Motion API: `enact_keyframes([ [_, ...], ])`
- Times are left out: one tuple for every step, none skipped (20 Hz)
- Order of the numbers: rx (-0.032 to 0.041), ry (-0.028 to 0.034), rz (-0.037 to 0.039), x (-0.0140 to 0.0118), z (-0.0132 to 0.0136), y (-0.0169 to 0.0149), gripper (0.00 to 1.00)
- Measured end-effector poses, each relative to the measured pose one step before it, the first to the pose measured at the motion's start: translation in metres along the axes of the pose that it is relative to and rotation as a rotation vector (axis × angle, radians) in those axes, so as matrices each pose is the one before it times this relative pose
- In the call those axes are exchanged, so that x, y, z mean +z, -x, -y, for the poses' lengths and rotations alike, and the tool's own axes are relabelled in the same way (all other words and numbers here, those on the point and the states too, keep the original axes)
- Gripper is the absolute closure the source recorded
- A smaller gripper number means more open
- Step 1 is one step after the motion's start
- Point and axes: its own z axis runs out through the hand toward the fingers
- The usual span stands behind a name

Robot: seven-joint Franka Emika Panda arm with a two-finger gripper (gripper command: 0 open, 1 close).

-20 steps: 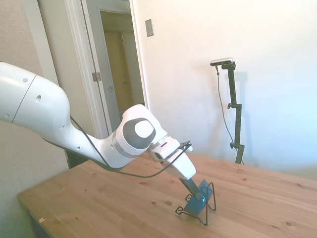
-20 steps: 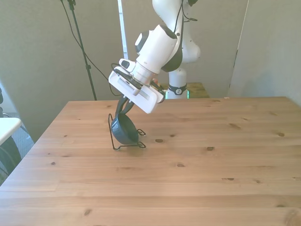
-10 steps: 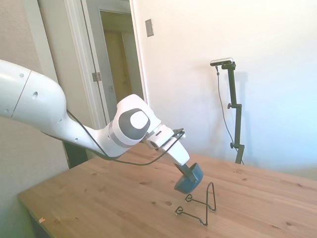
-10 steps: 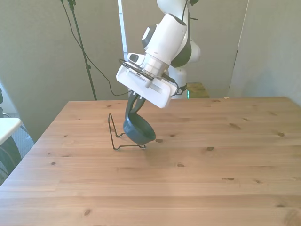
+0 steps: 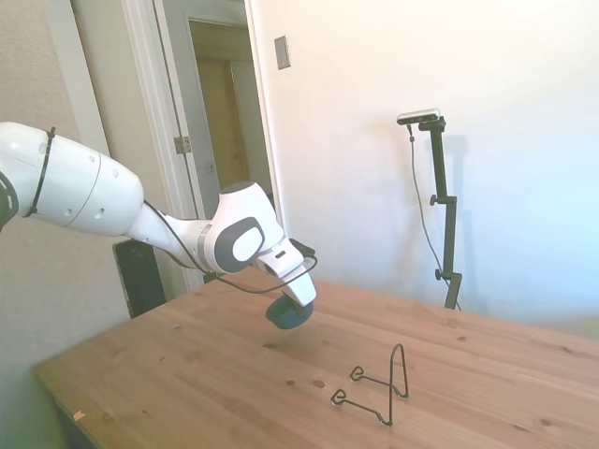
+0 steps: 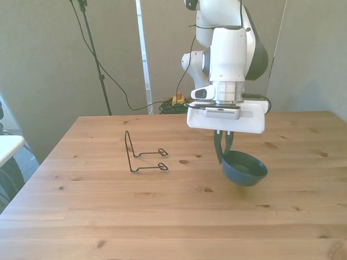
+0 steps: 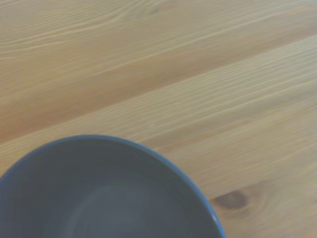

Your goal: Unload the bowl

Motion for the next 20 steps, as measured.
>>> enact_keyframes([
  [-0.00633, -0.00745, 0.03025, 0.00381, 0.00108, 0.00423, 1.00],
  [-0.00651, -0.01008, 0.02463, 0.00283, 0.00142, 0.00276, 1.00],
  [-0.00743, -0.01559, 0.02462, 0.00117, 0.00190, 0.00170, 1.00],
  [-0.00692, -0.01781, 0.02285, -0.00029, 0.00181, 0.00051, 1.00],
  [-0.00475, -0.01435, 0.02147, -0.00053, 0.00169, 0.00040, 1.00],
  [0.00032, -0.00443, 0.02486, 0.00035, 0.00066, 0.00028, 1.00],
  [0.00189, 0.00406, 0.02630, 0.00132, -0.00020, -0.00049, 1.00],
  [0.00516, 0.00811, 0.02278, 0.00187, -0.00016, -0.00149, 1.00],
  [0.00515, 0.00998, 0.01834, 0.00305, -0.00047, -0.00185, 1.00],
  [0.00258, 0.01025, 0.01230, 0.00334, -0.00040, -0.00221, 1.00],
  [0.00289, 0.00861, 0.00803, 0.00347, -0.00021, -0.00223, 1.00],
  [0.00214, 0.00469, 0.00262, 0.00309, -0.00012, -0.00176, 1.00],
  [0.00195, 0.00411, 0.00163, 0.00312, -0.00045, -0.00149, 1.00],
  [0.00180, 0.00452, 0.00214, 0.00318, -0.00053, -0.00115, 1.00],
  [0.00162, 0.00418, 0.00208, 0.00303, -0.00048, -0.00101, 1.00],
  [0.00160, 0.00383, 0.00176, 0.00312, -0.00038, -0.00104, 1.00],
  [0.00123, 0.00289, 0.00134, 0.00262, -0.00019, -0.00094, 1.00],
  [0.00089, 0.00242, 0.00117, 0.00194, -0.00028, -0.00054, 1.00],
  [0.00064, 0.00193, 0.00094, 0.00162, -0.00017, -0.00044, 1.00],
  [0.00054, 0.00199, 0.00105, 0.00142, -0.00030, -0.00024, 1.00],
])
